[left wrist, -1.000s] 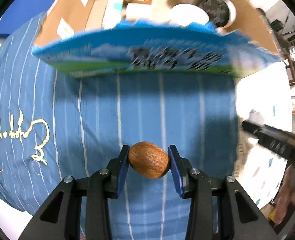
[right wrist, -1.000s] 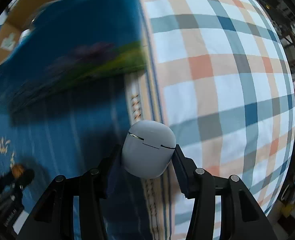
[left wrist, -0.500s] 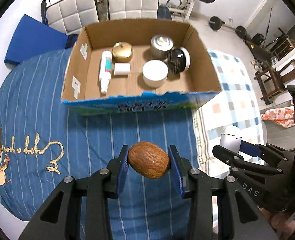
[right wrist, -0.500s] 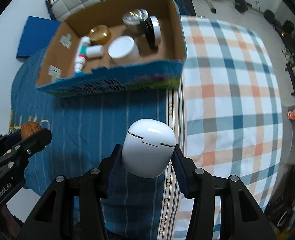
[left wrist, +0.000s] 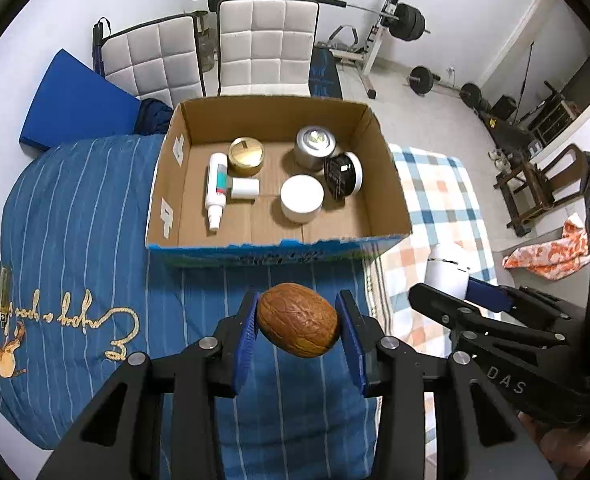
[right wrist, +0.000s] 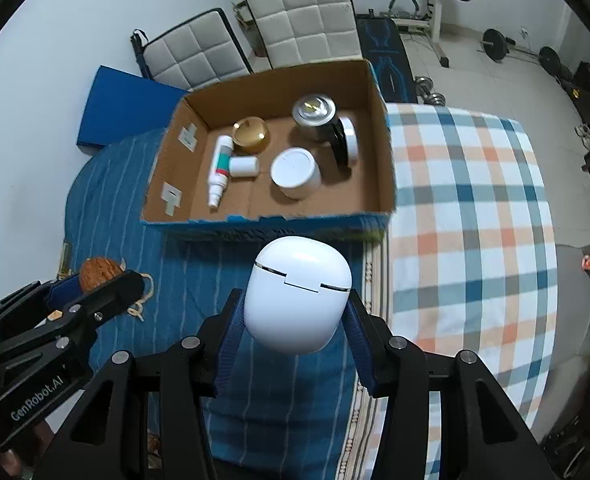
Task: Organize rigid objects
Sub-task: 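Carry the walnut and earbud case with both tools into the box, then open both tools to drop the walnut and earbud case in the box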
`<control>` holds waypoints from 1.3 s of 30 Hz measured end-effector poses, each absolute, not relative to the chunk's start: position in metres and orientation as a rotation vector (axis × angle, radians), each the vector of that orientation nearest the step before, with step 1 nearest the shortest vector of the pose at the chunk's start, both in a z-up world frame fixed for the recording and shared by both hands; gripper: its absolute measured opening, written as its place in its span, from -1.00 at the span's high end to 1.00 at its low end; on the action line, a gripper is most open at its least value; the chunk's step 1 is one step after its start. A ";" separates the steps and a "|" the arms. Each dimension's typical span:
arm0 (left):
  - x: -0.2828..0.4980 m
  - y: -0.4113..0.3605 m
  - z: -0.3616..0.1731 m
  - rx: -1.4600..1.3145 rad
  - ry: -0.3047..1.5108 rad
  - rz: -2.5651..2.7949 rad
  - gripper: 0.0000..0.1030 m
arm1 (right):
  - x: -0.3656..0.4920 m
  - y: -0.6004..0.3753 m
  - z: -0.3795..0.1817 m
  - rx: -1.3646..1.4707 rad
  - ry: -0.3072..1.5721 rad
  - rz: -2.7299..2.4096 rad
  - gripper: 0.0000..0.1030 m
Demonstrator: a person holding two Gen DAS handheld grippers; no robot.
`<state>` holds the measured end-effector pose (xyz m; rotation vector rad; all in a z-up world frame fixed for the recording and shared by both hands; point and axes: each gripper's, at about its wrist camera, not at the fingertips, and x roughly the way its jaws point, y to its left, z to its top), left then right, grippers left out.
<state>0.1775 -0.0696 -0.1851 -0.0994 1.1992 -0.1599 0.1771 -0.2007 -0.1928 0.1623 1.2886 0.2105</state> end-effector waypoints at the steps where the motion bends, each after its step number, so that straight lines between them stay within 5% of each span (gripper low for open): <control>1: 0.181 -0.069 -0.183 -0.099 1.194 -0.162 0.30 | 0.180 -0.200 -0.191 0.168 1.284 0.214 0.01; 13: 0.270 -0.044 -0.210 -0.173 1.255 -0.146 0.30 | 0.257 -0.195 -0.206 0.168 1.291 0.179 0.02; 27: 0.368 -0.031 -0.380 -0.168 1.699 -0.140 0.30 | 0.352 -0.173 -0.360 0.064 1.599 0.067 0.02; 39: 0.374 -0.032 -0.434 -0.149 1.827 -0.144 0.29 | 0.363 -0.171 -0.420 0.003 1.755 0.013 0.01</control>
